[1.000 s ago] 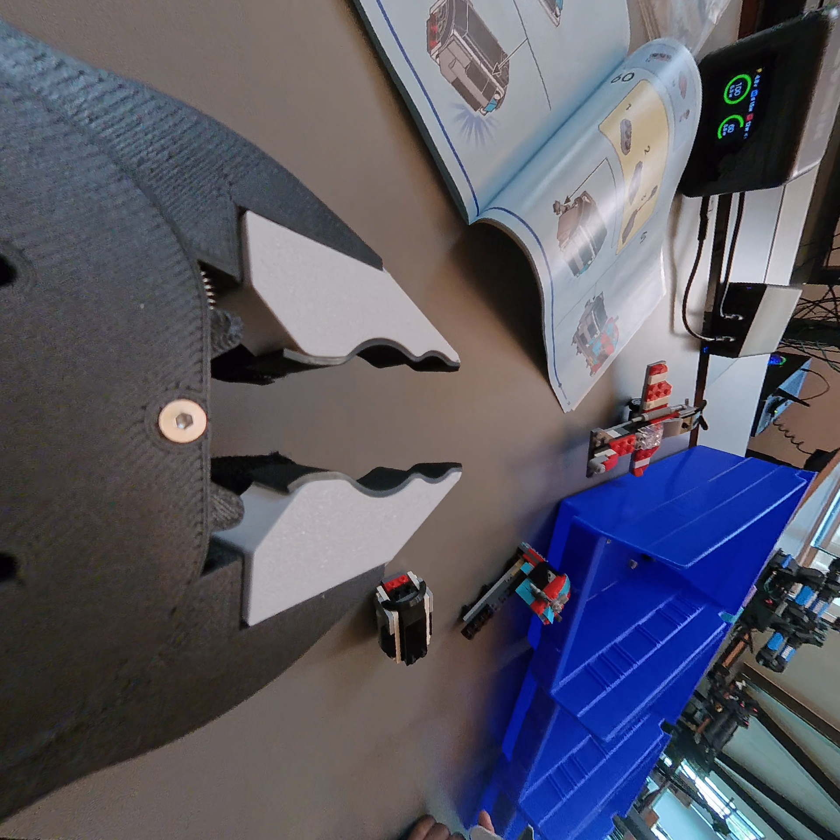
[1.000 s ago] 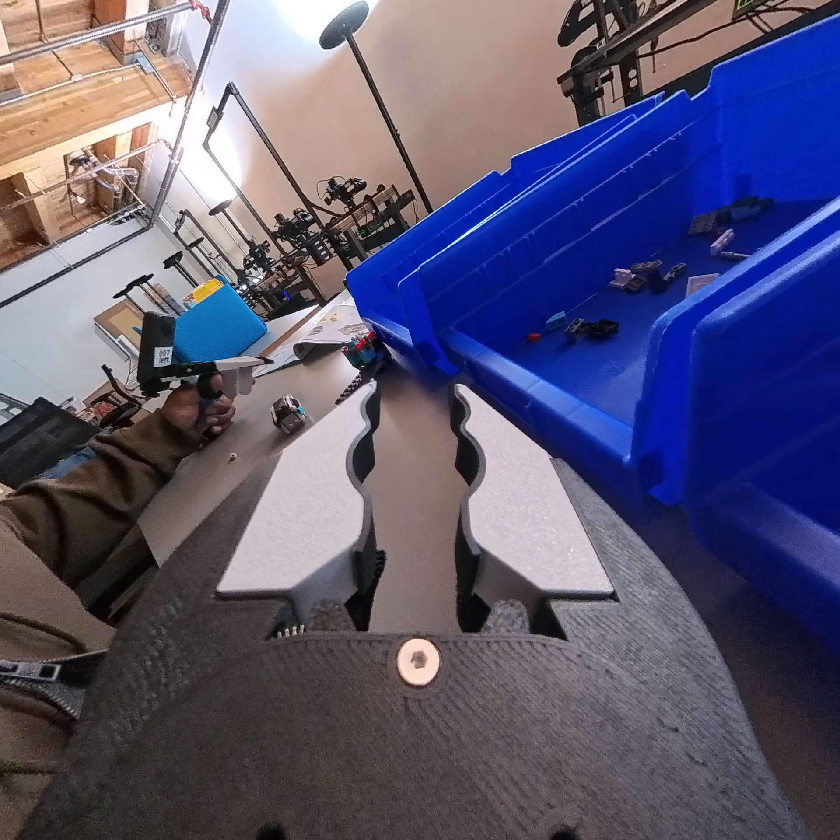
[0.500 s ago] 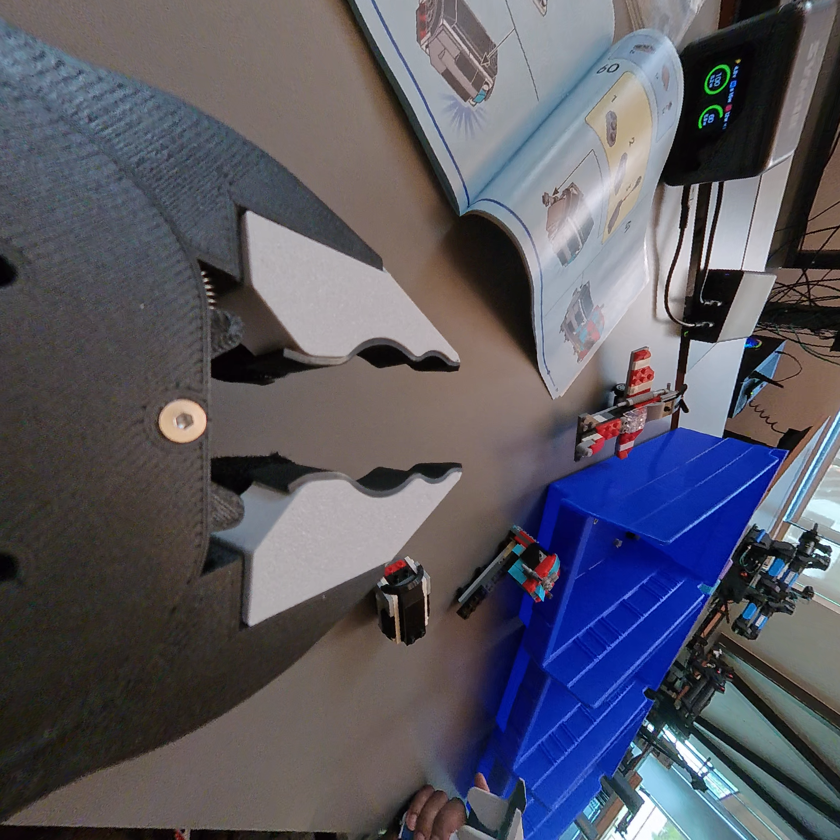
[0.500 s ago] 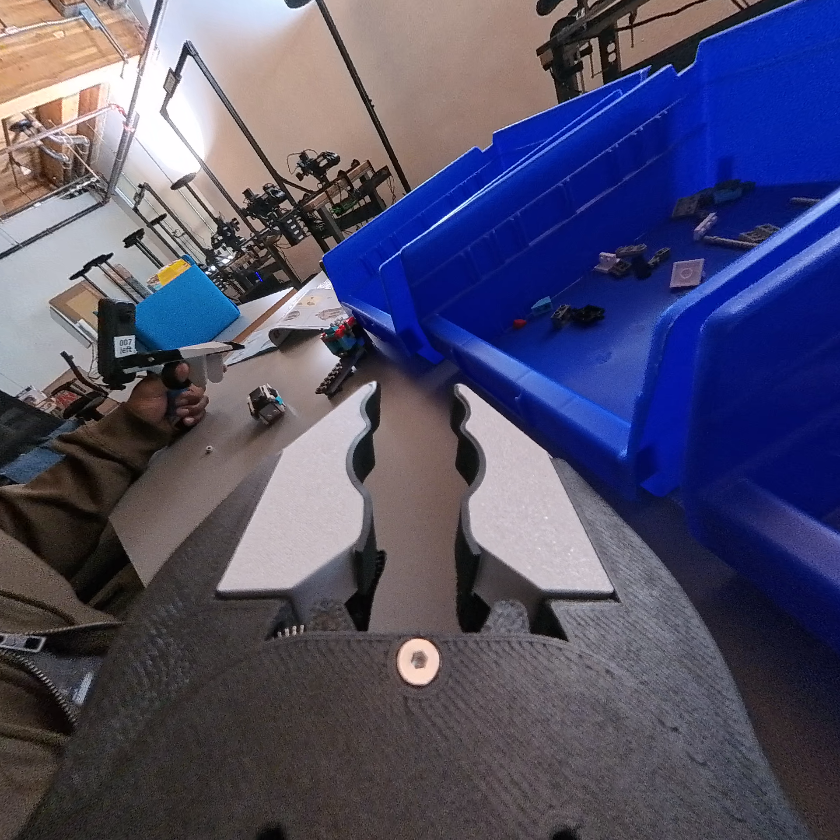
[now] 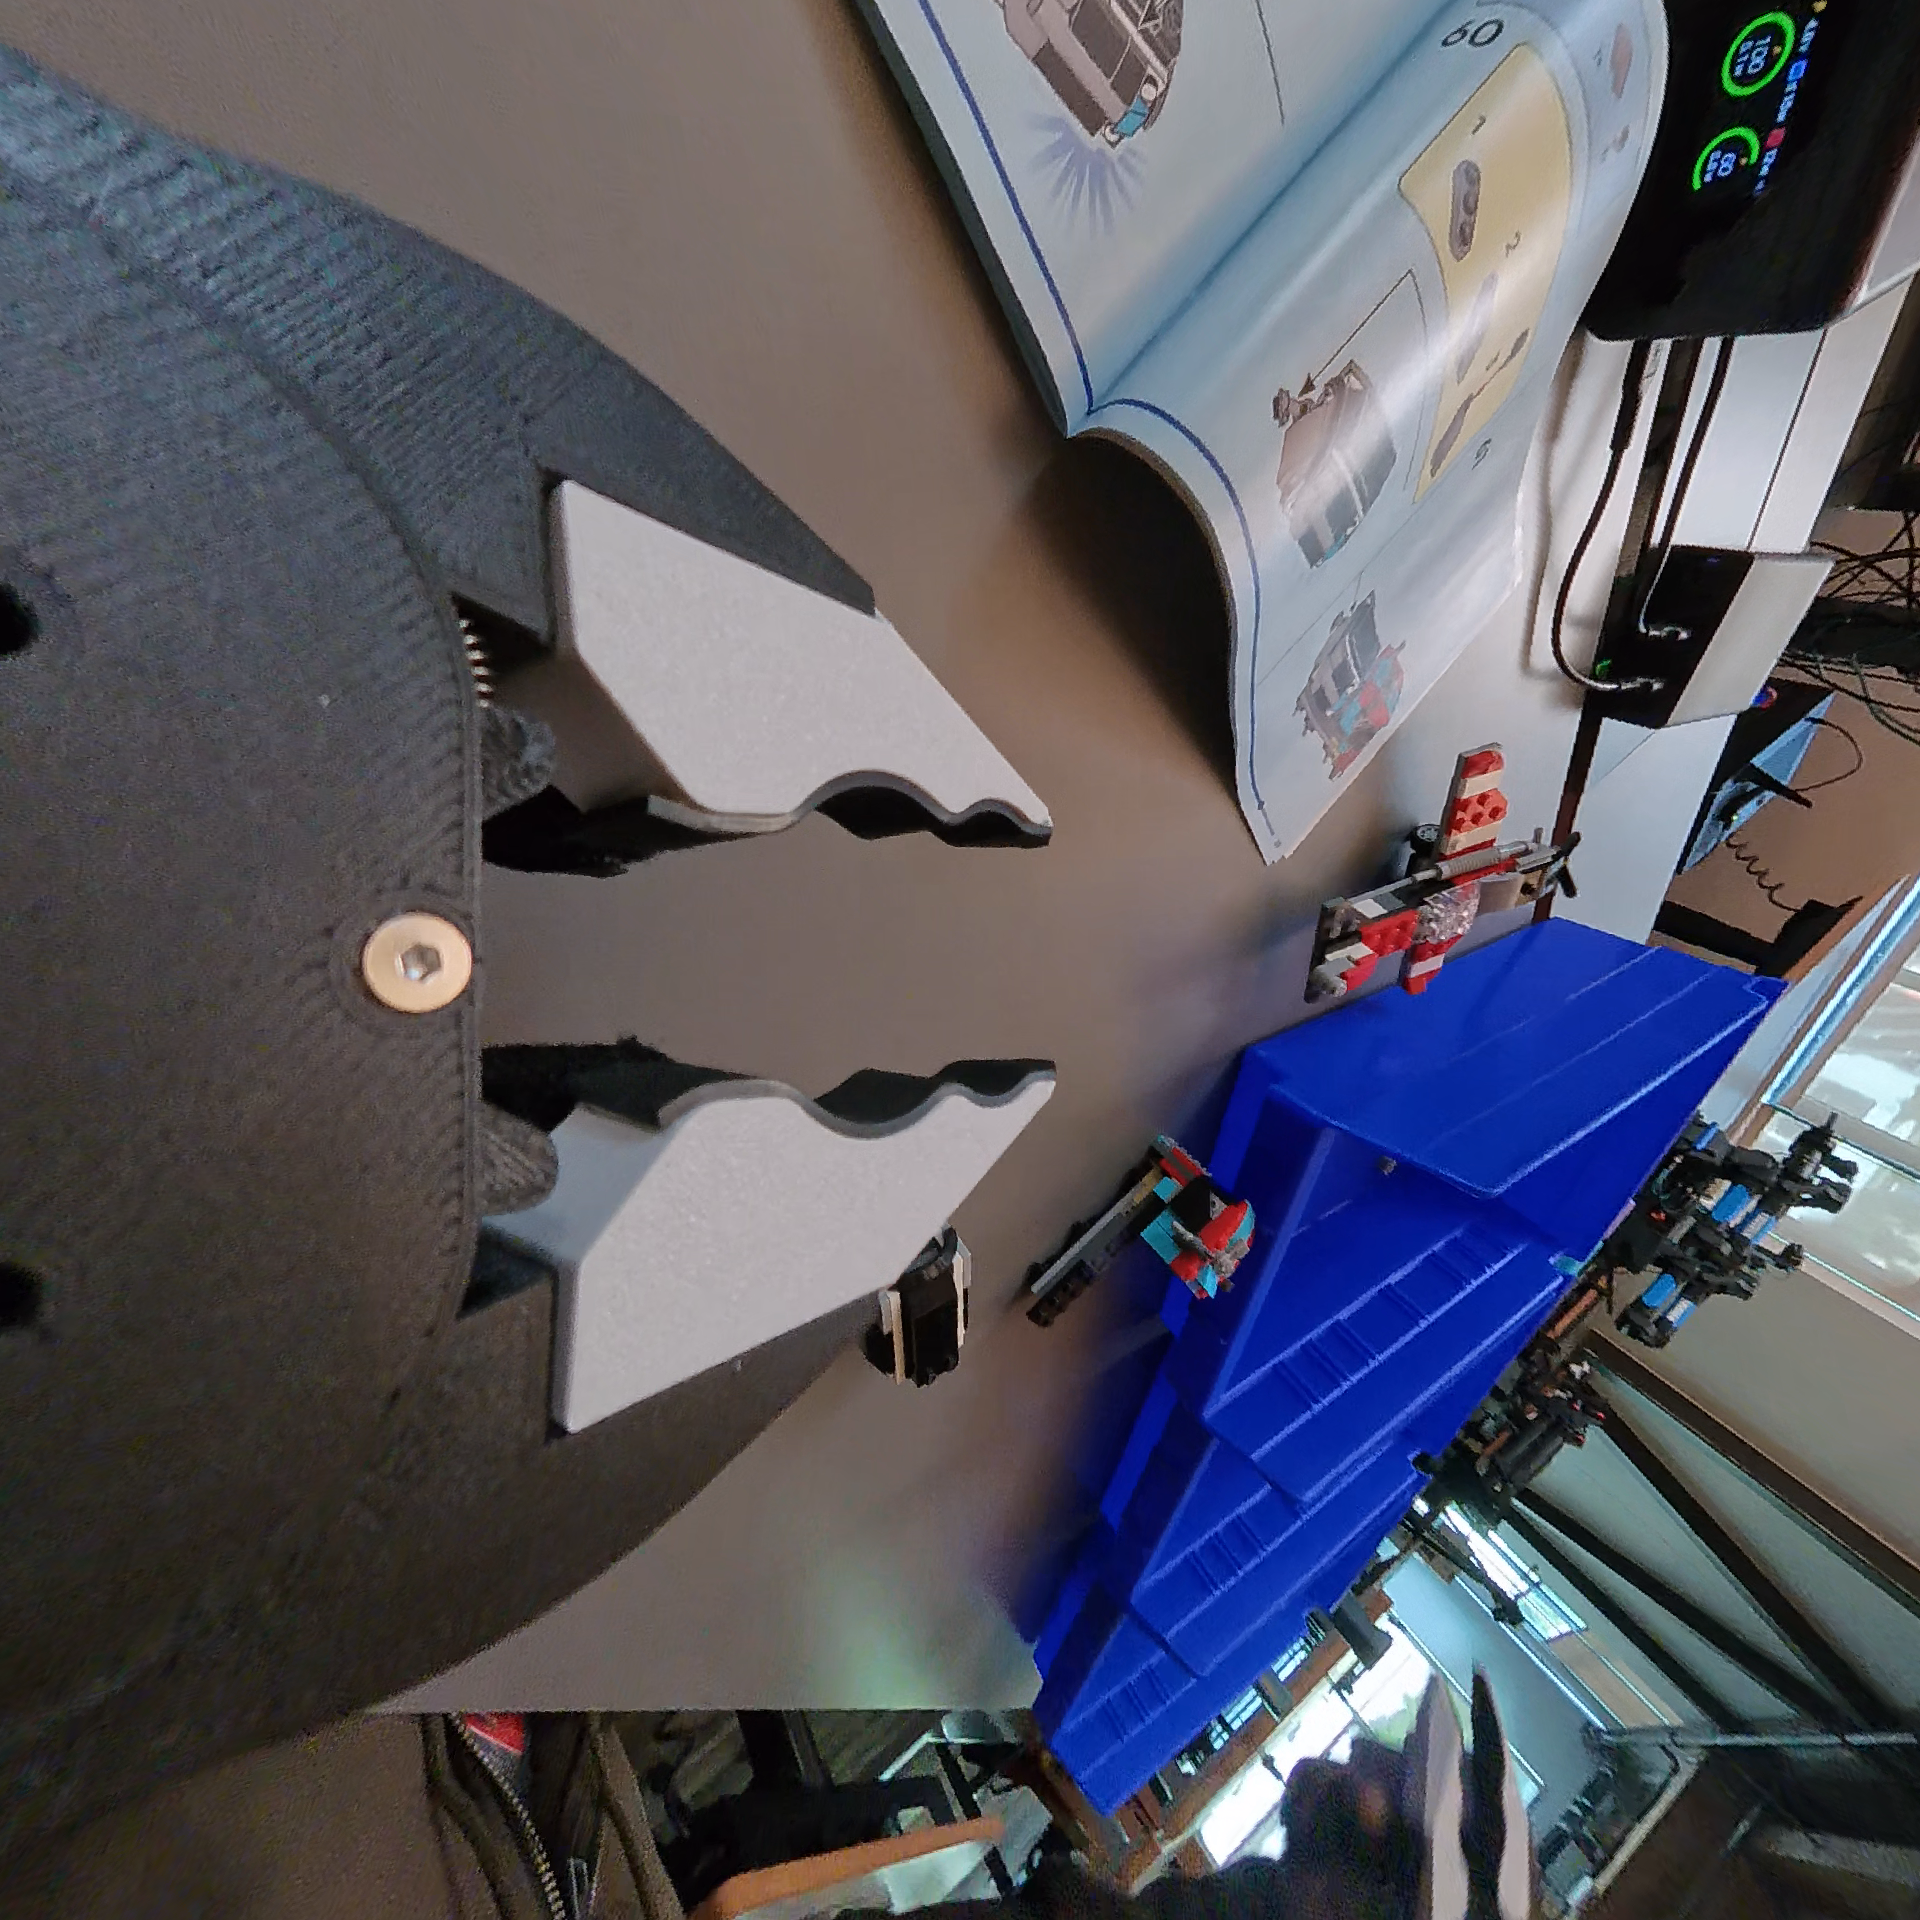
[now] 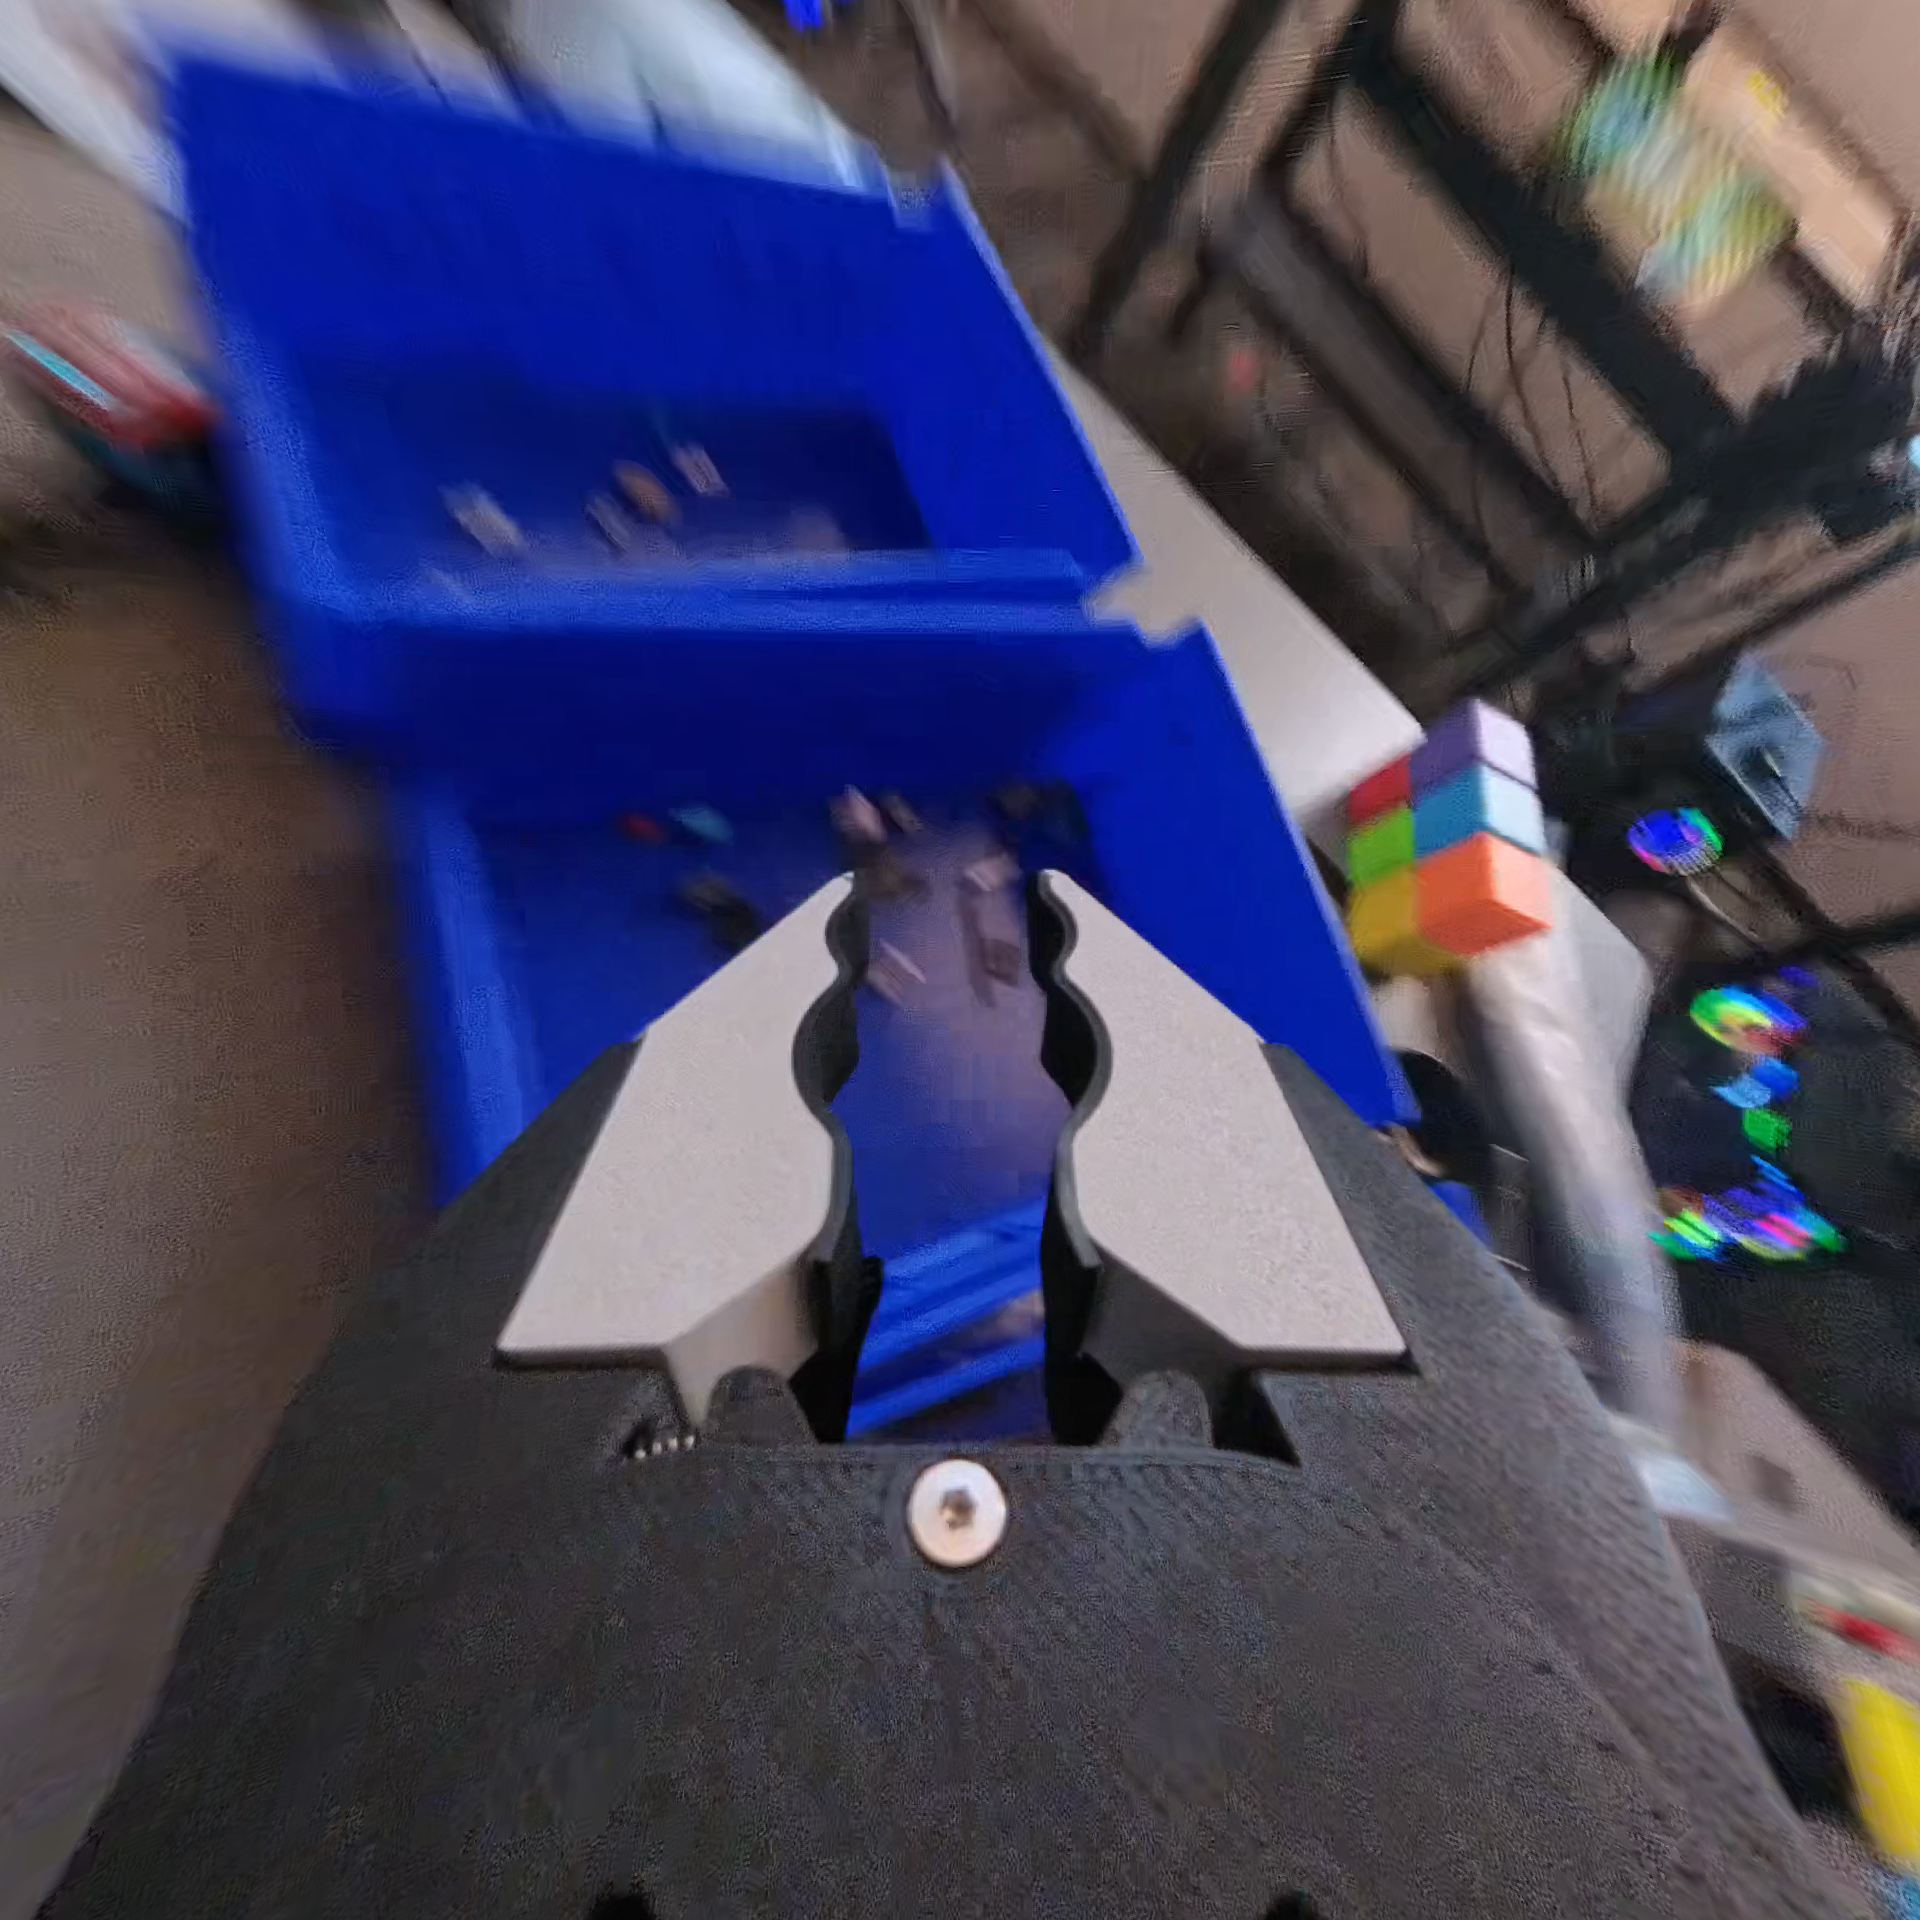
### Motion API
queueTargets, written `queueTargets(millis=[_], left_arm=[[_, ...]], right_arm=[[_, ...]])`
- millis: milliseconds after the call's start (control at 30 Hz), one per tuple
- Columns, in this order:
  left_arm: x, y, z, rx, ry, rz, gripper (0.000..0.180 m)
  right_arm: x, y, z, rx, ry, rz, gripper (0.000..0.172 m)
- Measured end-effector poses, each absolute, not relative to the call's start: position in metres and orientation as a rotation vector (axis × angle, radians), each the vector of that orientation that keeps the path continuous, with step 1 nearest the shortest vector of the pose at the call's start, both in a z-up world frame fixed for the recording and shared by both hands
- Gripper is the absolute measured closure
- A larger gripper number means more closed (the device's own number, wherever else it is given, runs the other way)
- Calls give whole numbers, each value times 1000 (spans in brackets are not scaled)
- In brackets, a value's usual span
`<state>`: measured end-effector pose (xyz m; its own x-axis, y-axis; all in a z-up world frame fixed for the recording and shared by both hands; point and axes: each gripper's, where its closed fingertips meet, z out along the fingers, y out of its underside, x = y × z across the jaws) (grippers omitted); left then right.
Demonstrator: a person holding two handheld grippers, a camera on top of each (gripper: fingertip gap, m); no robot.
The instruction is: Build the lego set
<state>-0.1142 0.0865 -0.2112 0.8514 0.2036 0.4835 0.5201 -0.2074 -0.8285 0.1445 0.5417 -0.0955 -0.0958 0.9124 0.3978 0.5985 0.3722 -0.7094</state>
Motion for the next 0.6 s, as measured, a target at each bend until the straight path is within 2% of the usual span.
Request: queueTargets(millis=[100, 233, 600], left_arm=[[-115, 84, -207, -1756, -545, -314, 139], [-114, 83, -203, -1738, -531, -285, 139], [-118, 77, -195, -1677, -540, -251, 139]], right_arm=[[114, 600, -148, -1317, -2081, 207, 139], [95, 625, -202, -1180, -2401, -33, 138], [89, 624, -250, -1014, -2785, -109, 137]])
